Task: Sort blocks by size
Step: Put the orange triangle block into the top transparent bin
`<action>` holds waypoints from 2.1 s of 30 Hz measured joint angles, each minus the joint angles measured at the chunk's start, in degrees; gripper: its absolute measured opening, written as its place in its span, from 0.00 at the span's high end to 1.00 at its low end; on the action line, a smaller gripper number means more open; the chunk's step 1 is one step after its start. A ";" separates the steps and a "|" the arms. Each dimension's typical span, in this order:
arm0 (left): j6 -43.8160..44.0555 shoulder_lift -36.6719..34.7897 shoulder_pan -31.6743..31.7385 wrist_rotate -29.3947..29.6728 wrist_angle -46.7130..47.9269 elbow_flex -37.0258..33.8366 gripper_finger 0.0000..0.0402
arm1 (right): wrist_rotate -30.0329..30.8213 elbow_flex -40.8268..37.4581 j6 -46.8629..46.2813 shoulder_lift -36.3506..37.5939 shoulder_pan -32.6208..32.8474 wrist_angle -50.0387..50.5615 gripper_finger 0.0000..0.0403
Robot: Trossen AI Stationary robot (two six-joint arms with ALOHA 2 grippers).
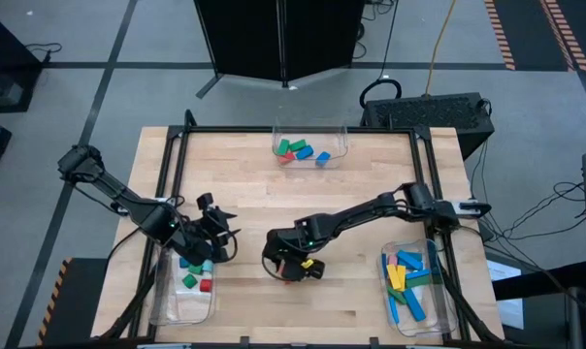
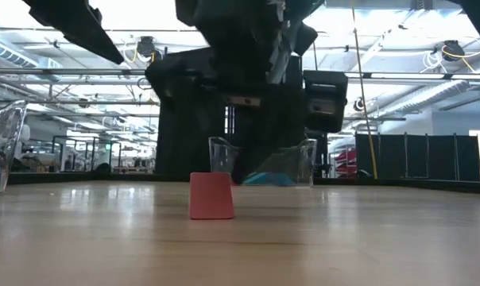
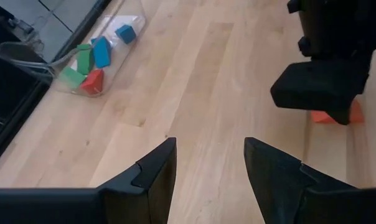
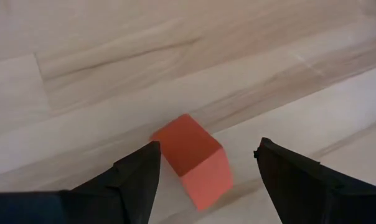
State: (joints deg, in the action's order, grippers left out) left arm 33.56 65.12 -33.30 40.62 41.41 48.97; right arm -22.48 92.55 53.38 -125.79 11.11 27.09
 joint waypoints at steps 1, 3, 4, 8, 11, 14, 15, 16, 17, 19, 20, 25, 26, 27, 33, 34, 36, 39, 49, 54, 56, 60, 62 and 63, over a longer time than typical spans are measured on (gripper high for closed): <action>0.03 0.00 -0.04 -0.25 0.01 0.00 0.53 | -0.03 0.78 0.08 -0.71 0.00 0.50 0.36; 0.02 0.00 -0.04 -0.37 -0.02 0.00 0.53 | -0.02 1.56 0.82 -1.91 0.00 2.19 0.36; 0.02 0.00 -0.04 -0.38 0.02 0.00 0.53 | -0.03 1.91 1.25 -2.49 0.00 2.92 0.36; 0.04 0.00 -0.04 -0.51 -0.01 0.00 0.53 | 0.17 3.25 1.49 -3.96 -0.05 5.21 0.36; 0.02 0.00 -0.04 -0.52 -0.03 0.00 0.53 | 0.94 3.47 1.13 -4.18 -0.14 6.56 0.36; 0.02 0.00 -0.04 -0.52 -0.01 0.00 0.53 | 1.22 3.50 -0.55 -4.18 -0.33 8.15 0.36; 0.02 0.00 -0.04 -0.52 -0.01 0.00 0.53 | 1.17 3.50 -1.07 -4.18 -0.45 8.80 0.37; 0.02 0.00 -0.04 -0.52 -0.01 0.00 0.53 | 1.15 3.52 -1.62 -4.18 -0.50 9.42 0.37; 0.02 0.00 -0.04 -0.52 0.01 0.00 0.53 | 1.16 3.52 -2.02 -4.18 -0.54 10.20 0.38; 0.02 0.00 -0.04 -0.52 -0.01 0.00 0.53 | 1.15 3.52 -2.78 -4.18 -0.57 11.22 0.42; 0.02 0.00 -0.04 -0.52 -0.01 0.00 0.53 | 1.14 3.52 -3.14 -4.18 -0.57 11.42 0.44; 0.02 0.00 -0.04 -0.29 -0.53 0.00 0.53 | 0.90 3.40 -4.98 -4.18 -0.55 10.74 0.57; 0.03 0.00 -0.04 -0.27 -0.62 0.00 0.53 | 0.76 3.39 -6.45 -4.18 -0.55 10.15 0.60; 0.02 0.00 -0.04 -0.26 -0.61 0.00 0.53 | 0.06 3.36 -8.31 -4.18 -0.56 9.65 0.63; -4.19 0.00 -0.04 1.67 -1.44 0.00 0.53 | -3.50 3.26 -16.75 -4.29 -0.80 8.19 0.71; -5.36 0.00 -0.04 2.06 -1.99 0.00 0.53 | -3.63 3.26 -17.21 -4.29 -0.99 8.66 0.71; -7.66 0.00 -0.04 2.51 -4.01 0.00 0.53 | -4.08 3.27 -17.61 -4.29 -1.30 10.08 0.70; -9.18 0.00 -0.04 2.48 -6.67 0.00 0.53 | -4.91 3.30 -17.81 -4.29 -1.98 12.60 0.69; -9.89 6.31 0.46 1.76 -11.28 0.00 0.53 | -4.20 3.22 -23.23 -2.33 -4.32 21.20 0.70; -6.93 11.86 2.73 1.05 -11.13 0.00 0.53 | -0.23 3.22 -26.74 -1.92 -5.69 21.97 0.69; -6.93 13.74 3.68 0.26 -11.08 -0.02 0.52 | 0.80 3.22 -27.06 -1.85 -6.30 22.40 0.69; -8.87 16.16 4.88 0.38 -11.15 -0.02 0.50 | 1.15 3.24 -27.23 -1.85 -7.23 22.52 0.69; -11.29 17.05 4.87 0.61 -11.13 -0.02 0.49 | 1.09 3.24 -27.23 -1.85 -7.72 22.52 0.69; -12.54 17.28 4.81 0.61 -11.13 -0.02 0.49 | 1.08 3.24 -27.23 -1.85 -7.91 22.52 0.69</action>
State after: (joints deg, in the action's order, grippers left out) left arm 21.02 82.40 -28.49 41.23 30.28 48.95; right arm -21.40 95.79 26.15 -127.63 3.21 49.60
